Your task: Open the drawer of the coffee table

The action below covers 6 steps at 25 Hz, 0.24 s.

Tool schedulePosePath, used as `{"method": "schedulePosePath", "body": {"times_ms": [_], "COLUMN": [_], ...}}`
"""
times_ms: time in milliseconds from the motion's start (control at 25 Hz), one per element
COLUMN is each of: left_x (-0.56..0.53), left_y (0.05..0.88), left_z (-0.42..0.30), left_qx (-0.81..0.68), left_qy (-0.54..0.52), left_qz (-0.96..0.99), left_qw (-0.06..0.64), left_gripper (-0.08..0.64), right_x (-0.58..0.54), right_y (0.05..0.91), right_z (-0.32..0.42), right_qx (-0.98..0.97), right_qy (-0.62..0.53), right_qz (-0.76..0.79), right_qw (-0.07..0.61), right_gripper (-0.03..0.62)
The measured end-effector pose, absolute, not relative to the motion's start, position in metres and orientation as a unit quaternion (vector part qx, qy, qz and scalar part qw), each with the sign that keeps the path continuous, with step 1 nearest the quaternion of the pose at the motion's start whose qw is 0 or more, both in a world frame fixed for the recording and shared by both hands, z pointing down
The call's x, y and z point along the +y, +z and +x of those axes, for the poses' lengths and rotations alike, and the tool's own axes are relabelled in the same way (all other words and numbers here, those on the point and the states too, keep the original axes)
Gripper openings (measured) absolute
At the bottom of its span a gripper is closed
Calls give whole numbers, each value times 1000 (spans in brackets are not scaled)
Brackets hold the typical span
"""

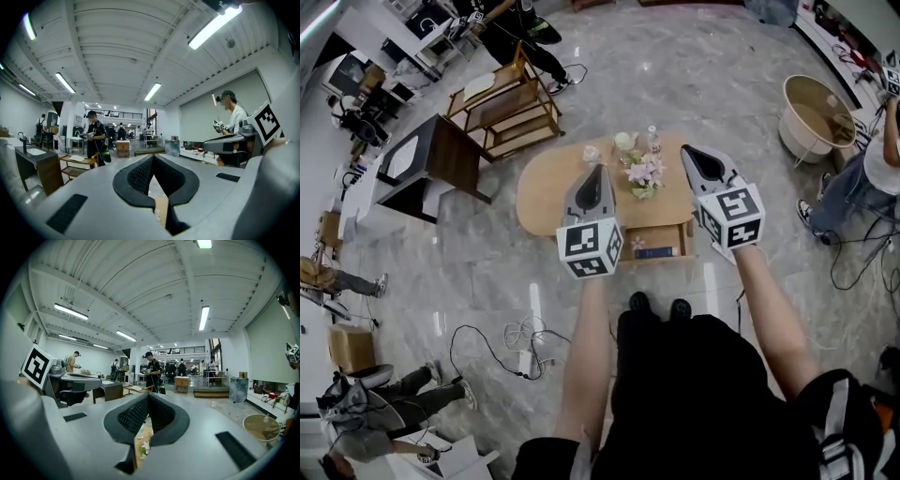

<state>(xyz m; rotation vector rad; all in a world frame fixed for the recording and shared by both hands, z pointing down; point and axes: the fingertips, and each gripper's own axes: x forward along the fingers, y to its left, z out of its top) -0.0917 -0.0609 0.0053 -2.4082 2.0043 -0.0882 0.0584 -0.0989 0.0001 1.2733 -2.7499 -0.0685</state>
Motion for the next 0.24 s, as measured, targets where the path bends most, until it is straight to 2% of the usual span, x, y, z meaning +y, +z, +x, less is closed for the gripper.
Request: {"method": "schedulePosePath", "body": {"times_ms": [240], "left_x": [-64], "left_y": [2], "left_z": [-90], "left_qx": [641], "left_qy": [-27], "left_qz": [-767], "left_qw": [5], "left_gripper": [12], "right_x": [-102], "right_y": [-1], "right_z": [66], "right_qx": [-905], "right_qy": [-23], "right_qz": [421], "right_qw": [55], "right_gripper": [12]}}
